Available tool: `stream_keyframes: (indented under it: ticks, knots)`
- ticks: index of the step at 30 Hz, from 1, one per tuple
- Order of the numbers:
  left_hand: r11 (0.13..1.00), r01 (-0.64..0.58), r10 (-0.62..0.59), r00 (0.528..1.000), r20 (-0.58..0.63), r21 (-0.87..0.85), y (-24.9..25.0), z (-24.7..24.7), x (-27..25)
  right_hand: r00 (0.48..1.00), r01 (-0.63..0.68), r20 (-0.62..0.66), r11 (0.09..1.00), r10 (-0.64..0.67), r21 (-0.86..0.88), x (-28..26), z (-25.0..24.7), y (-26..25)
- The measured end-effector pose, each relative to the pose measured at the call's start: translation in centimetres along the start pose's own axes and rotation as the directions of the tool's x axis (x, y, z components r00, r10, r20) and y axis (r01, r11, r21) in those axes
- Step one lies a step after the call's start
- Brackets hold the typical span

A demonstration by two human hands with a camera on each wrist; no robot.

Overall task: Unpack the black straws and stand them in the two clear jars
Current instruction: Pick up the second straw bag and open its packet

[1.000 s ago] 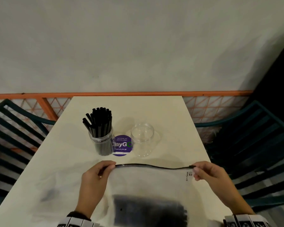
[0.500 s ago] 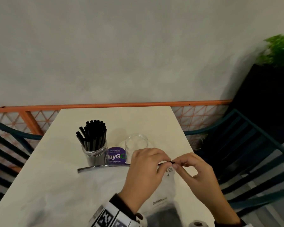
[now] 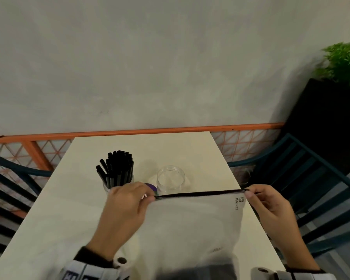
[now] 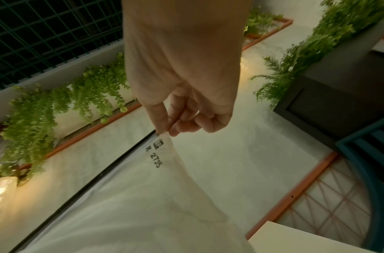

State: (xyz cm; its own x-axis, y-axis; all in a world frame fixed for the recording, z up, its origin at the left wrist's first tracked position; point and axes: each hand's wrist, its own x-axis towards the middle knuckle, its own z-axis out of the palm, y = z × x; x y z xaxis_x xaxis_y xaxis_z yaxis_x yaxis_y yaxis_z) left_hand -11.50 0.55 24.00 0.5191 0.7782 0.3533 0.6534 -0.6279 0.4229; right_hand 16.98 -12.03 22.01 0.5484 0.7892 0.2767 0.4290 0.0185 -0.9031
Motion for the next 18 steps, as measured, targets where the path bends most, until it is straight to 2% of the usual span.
stream_keyframes:
  ticks: [5,8,10,12,15,18]
  knots:
    - [0.971,0.208,-0.214,0.976,-0.042,-0.117,-2.5,-1.6,-1.0,0.997,-0.079,0.015,0.989,0.077,0.128,0.0,0.1,-0.4]
    - [0.896,0.308,-0.325,0.946,-0.003,-0.320,-1.6,-1.0,-1.3,0.995,-0.101,0.046,0.970,0.093,0.219,-0.3,0.9,-0.8]
    - [0.831,0.358,-0.394,0.919,0.002,-0.426,-0.5,-0.2,-1.2,0.992,-0.108,0.082,0.972,0.093,0.211,-0.4,1.5,-1.2]
    - [0.819,0.388,-0.441,0.897,-0.033,-0.422,0.1,1.0,-1.0,0.991,-0.110,0.092,0.982,0.096,0.157,-0.5,2.1,-1.4]
    - [0.850,0.390,-0.452,0.885,-0.109,-0.353,0.1,2.0,-0.5,0.992,-0.120,0.043,0.992,0.118,0.049,-0.5,2.4,-1.4]
    - [0.864,0.373,-0.418,0.906,-0.067,-0.340,-0.3,1.8,-0.4,0.989,-0.147,0.009,0.989,0.147,0.010,-0.2,1.9,-1.2]
